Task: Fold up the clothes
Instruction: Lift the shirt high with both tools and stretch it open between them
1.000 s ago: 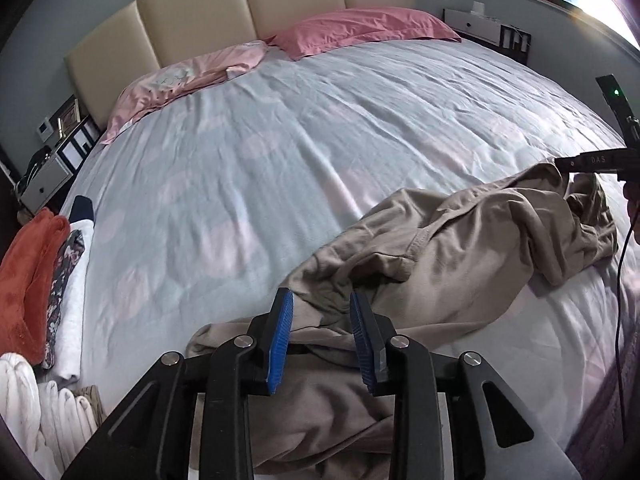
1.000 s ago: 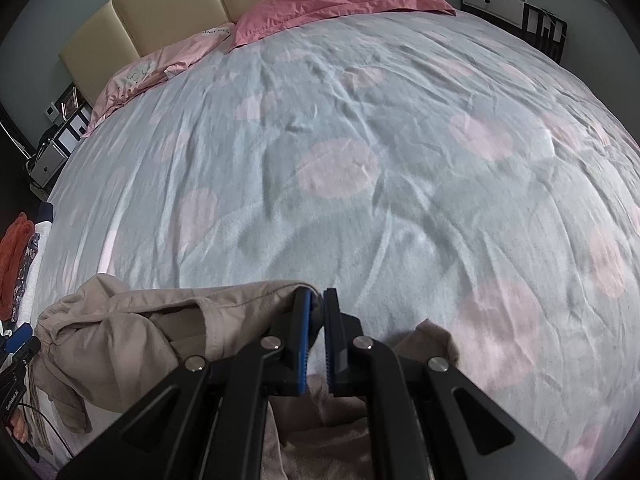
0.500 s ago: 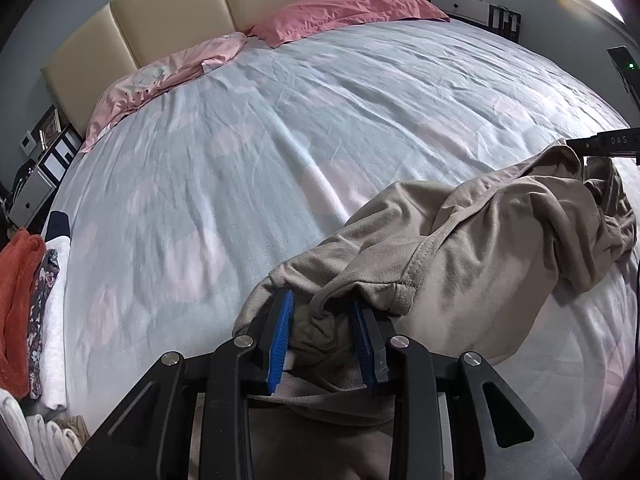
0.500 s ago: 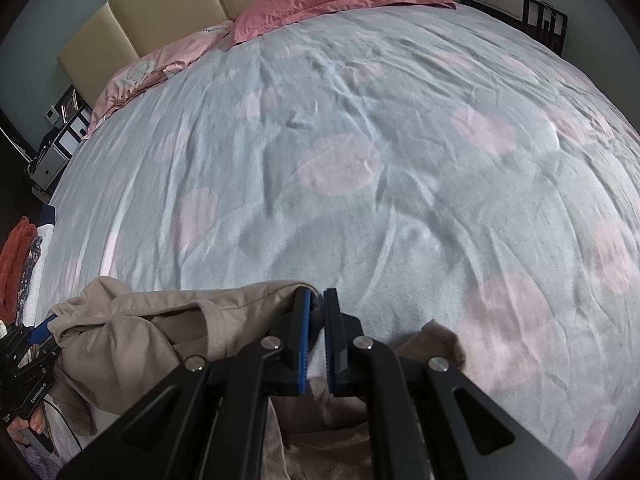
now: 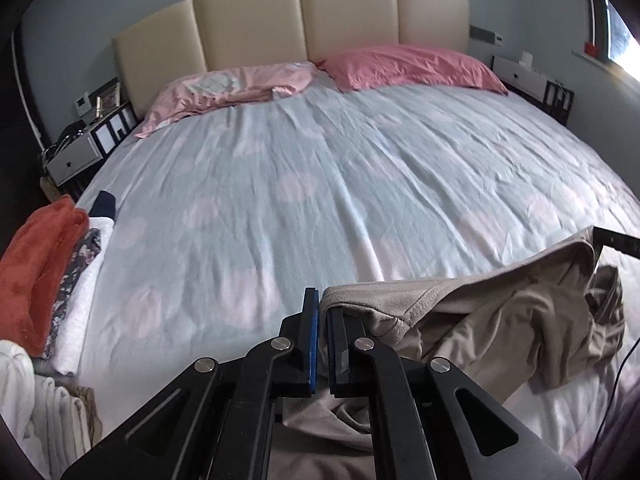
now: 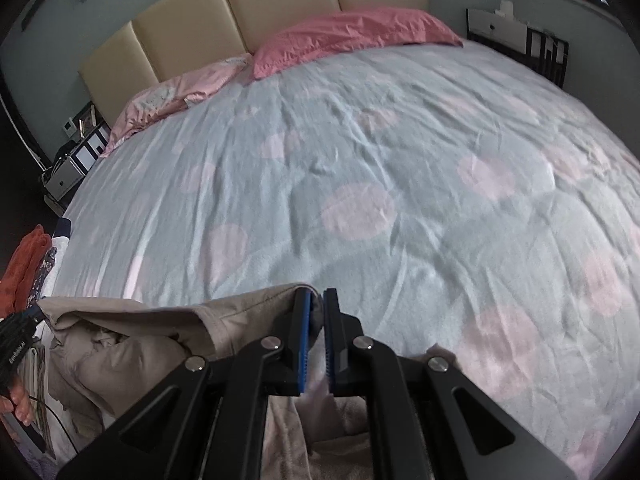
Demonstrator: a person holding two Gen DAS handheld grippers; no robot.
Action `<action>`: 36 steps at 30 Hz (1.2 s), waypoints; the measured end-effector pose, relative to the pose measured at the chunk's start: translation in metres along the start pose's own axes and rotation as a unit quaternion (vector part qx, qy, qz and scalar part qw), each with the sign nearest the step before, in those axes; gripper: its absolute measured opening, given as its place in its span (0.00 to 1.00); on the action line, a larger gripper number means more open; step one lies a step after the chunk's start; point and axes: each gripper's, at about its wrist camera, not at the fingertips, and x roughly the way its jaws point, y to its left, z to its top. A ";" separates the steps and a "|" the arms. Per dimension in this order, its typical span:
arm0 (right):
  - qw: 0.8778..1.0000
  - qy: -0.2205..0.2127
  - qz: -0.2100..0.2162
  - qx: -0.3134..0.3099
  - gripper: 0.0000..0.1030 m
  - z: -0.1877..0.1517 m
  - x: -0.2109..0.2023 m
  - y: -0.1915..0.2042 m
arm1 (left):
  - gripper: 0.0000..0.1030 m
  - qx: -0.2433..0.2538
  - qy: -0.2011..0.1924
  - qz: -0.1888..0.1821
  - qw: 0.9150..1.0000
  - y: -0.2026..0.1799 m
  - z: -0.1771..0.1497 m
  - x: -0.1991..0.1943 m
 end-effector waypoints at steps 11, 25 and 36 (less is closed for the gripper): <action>0.980 -0.183 0.004 -0.073 0.05 0.067 -0.196 0.065 | 0.03 -0.034 -0.163 0.032 0.986 0.045 0.070 -0.197; 0.921 -0.371 -0.028 -0.115 0.05 0.072 -0.425 0.109 | 0.03 -0.039 -0.310 0.018 0.950 0.059 0.074 -0.399; 0.900 -0.418 -0.048 -0.115 0.05 0.050 -0.475 0.105 | 0.03 -0.015 -0.331 -0.011 0.943 0.044 0.062 -0.432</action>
